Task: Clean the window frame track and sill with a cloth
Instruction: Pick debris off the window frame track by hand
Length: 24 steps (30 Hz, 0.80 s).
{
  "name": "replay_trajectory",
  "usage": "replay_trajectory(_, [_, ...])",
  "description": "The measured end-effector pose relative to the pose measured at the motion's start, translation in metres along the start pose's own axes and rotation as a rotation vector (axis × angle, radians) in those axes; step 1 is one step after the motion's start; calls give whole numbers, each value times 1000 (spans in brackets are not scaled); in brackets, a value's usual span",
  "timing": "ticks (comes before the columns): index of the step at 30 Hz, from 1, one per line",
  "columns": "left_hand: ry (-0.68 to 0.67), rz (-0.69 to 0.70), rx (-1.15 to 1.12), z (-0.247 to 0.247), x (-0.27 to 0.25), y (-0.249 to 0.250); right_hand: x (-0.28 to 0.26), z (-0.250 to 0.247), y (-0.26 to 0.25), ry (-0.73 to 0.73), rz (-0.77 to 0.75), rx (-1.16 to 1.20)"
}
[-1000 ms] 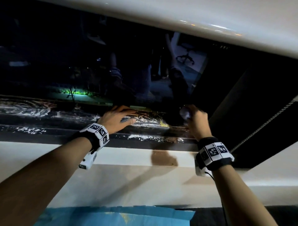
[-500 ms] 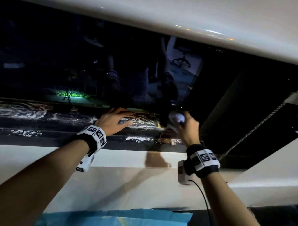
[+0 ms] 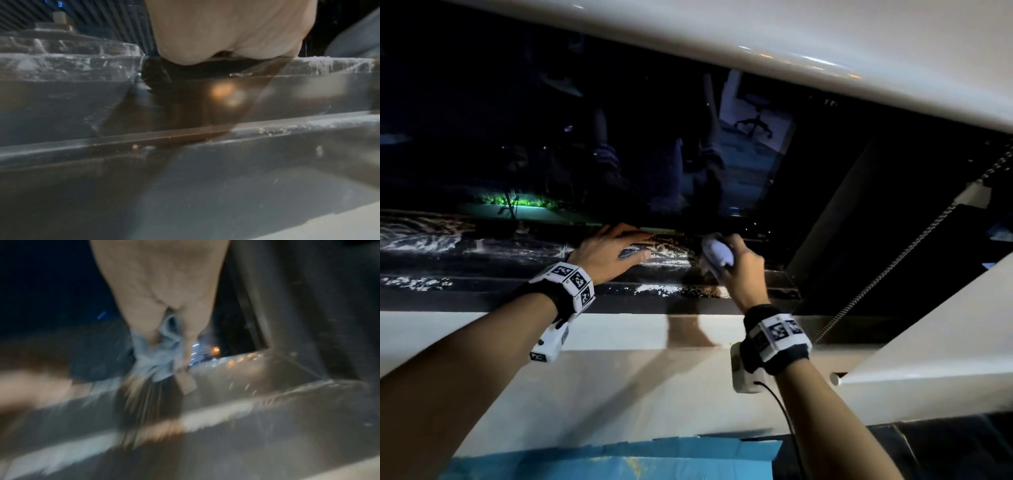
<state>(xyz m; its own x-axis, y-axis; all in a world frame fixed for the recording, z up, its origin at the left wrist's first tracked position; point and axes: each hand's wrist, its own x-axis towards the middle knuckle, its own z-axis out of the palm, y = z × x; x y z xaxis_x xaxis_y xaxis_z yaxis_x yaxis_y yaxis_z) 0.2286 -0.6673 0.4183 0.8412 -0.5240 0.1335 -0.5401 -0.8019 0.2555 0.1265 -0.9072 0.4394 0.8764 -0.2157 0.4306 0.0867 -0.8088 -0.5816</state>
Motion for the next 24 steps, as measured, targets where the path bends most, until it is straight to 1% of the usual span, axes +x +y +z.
replay_trajectory(1, [4,-1,-8,0,0,0,2,-10,3,28,-7,32])
replay_trajectory(3, [12,-2,-36,1,-1,-2,9,-30,16,75,11,-17])
replay_trajectory(4, [14,0,-42,1,-1,-3,11,-39,23,56,39,-110])
replay_trajectory(6, [18,6,-43,1,-2,-2,10,-46,33,-63,108,-370])
replay_trajectory(7, [22,7,-42,1,-2,-1,8,-45,37,-111,118,-453])
replay_trajectory(8, [28,7,-42,1,-2,0,4,-43,38,-130,108,-481])
replay_trajectory(13, [36,-3,-25,0,-2,4,-10,-14,24,-63,-38,-402])
replay_trajectory(16, [41,0,-17,0,-1,3,-13,-4,13,-73,-107,-308])
replay_trajectory(18, [39,6,-5,0,0,2,-11,-15,13,-107,-98,-99])
replay_trajectory(19, [33,7,-3,0,-1,2,-8,-25,14,-108,-54,11])
replay_trajectory(20, [28,6,-1,0,-1,2,-5,-37,18,-92,-14,56])
replay_trajectory(22, [24,3,3,0,-2,2,1,-58,31,-42,25,17])
replay_trajectory(24, [26,1,12,0,-2,3,3,-64,44,-56,5,-142])
